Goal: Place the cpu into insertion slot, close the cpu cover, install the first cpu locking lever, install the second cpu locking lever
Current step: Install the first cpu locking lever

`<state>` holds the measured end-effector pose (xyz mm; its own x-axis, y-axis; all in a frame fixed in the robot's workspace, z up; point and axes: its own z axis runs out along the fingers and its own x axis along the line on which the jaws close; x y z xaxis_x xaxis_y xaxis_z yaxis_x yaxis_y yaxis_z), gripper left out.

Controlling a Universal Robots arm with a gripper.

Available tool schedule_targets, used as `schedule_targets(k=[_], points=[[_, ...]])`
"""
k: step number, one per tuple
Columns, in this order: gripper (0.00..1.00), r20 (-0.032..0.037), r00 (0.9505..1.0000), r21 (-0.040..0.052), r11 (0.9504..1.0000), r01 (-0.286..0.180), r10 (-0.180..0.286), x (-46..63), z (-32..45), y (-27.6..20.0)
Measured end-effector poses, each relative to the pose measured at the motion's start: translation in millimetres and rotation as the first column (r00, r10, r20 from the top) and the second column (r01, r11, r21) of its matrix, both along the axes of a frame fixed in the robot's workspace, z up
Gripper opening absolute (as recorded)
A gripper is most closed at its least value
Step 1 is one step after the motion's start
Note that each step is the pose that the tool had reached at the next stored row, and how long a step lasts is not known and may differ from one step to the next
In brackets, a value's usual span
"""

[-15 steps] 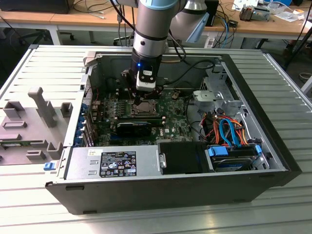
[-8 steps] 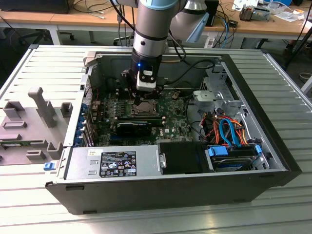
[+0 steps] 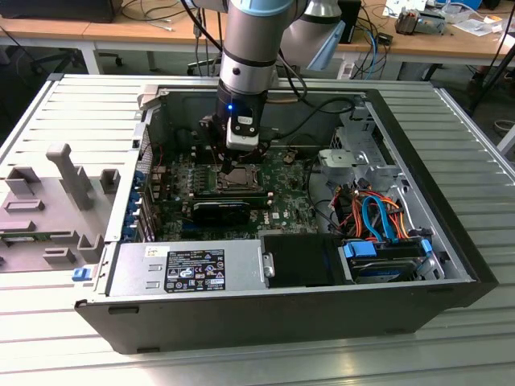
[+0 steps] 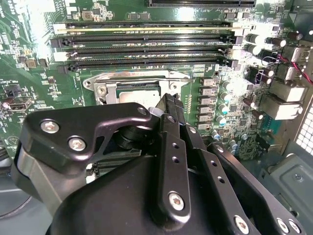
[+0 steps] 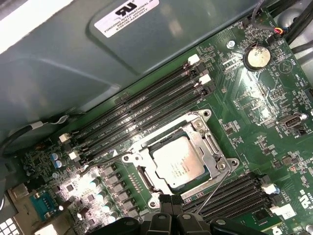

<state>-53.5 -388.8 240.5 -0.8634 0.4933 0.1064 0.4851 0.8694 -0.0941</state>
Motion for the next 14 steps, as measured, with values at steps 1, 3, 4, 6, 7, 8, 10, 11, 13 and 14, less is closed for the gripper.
schedule_targets(k=[1,3,4,6,7,8,10,11,13,14], points=[[0.11,0.0,1.0,0.0,1.0,-0.002,0.002,0.0,0.0,0.0],[0.11,0.0,1.0,0.0,1.0,-0.006,0.006,0.0,0.0,0.0],[0.11,0.0,1.0,0.0,1.0,-0.008,0.008,0.0,0.0,0.0],[0.11,0.0,0.9999,0.0,0.9999,-0.012,0.012,0.0,0.0,0.0],[0.11,0.0001,0.9999,0.0,0.9999,-0.014,0.014,0.0,0.0,0.0],[0.11,0.0,0.9999,0.0,0.9999,-0.015,0.015,0.0,0.0,0.0],[0.11,0.0,0.9998,0.0,0.9998,-0.02,0.02,0.0,0.0,0.0],[0.11,0.0001,0.9998,0.0,0.9998,-0.021,0.021,0.0,0.0,0.0],[0.11,0.0,0.9996,0.0,0.9996,-0.027,0.027,0.0,0.0,0.0],[0.11,0.0,0.9996,0.0,0.9996,-0.028,0.028,0.0,0.0,0.0]])
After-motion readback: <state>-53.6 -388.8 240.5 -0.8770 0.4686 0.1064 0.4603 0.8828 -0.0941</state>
